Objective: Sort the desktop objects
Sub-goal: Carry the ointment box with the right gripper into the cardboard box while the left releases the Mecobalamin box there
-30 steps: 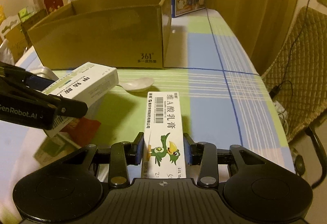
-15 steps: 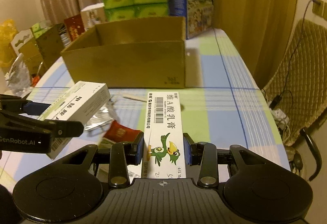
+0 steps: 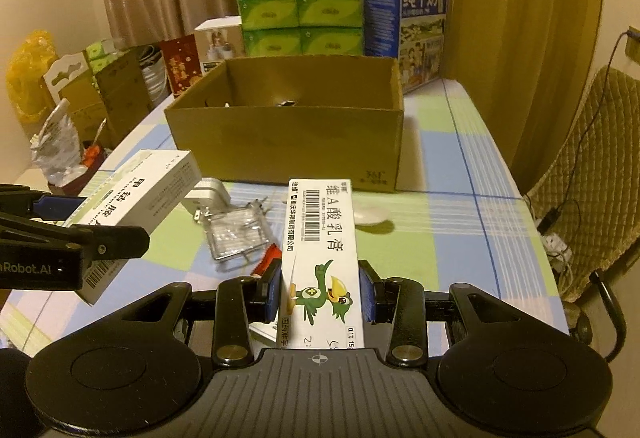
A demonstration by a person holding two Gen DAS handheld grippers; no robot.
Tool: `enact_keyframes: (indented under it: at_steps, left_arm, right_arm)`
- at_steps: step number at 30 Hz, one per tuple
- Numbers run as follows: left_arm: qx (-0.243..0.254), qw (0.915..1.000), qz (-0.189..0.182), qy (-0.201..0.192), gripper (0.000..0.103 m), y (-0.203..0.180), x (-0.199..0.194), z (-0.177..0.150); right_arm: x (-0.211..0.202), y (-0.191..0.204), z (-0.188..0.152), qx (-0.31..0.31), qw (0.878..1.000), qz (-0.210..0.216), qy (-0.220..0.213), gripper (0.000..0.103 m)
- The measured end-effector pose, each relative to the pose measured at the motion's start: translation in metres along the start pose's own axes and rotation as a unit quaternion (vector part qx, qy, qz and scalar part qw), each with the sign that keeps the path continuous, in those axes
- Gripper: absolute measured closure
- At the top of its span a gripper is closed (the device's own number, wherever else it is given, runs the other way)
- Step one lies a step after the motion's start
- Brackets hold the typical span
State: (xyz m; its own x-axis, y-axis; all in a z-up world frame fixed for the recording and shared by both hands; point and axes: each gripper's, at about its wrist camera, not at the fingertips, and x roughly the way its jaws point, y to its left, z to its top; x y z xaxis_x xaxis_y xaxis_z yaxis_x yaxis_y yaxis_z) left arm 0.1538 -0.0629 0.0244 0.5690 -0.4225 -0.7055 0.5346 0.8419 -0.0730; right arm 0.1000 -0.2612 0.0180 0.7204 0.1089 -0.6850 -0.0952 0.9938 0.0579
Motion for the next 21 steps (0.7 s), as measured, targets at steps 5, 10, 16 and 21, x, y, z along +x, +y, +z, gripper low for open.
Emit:
enact_keyframes:
  at_steps: [5,10,16,21]
  left_arm:
    - [-0.004,1.0,0.003,-0.005,0.036,0.003,-0.006,-0.001]
    - [-0.004,1.0,0.004,-0.007,0.036,0.004,-0.009,0.0]
    - [-0.007,0.9999,0.004,-0.008,0.036,0.005,-0.009,0.001]
    - [-0.006,0.9999,0.009,-0.007,0.036,0.011,-0.006,0.006]
  right_arm:
    - [-0.003,0.003,0.002,-0.005,1.0,0.003,-0.001,0.067]
    - [-0.004,0.005,0.005,-0.006,1.0,0.003,-0.003,0.067]
    - [-0.002,0.006,0.006,-0.007,1.0,0.003,-0.001,0.067]
    - [0.004,0.003,0.014,-0.006,1.0,0.006,0.001,0.067]
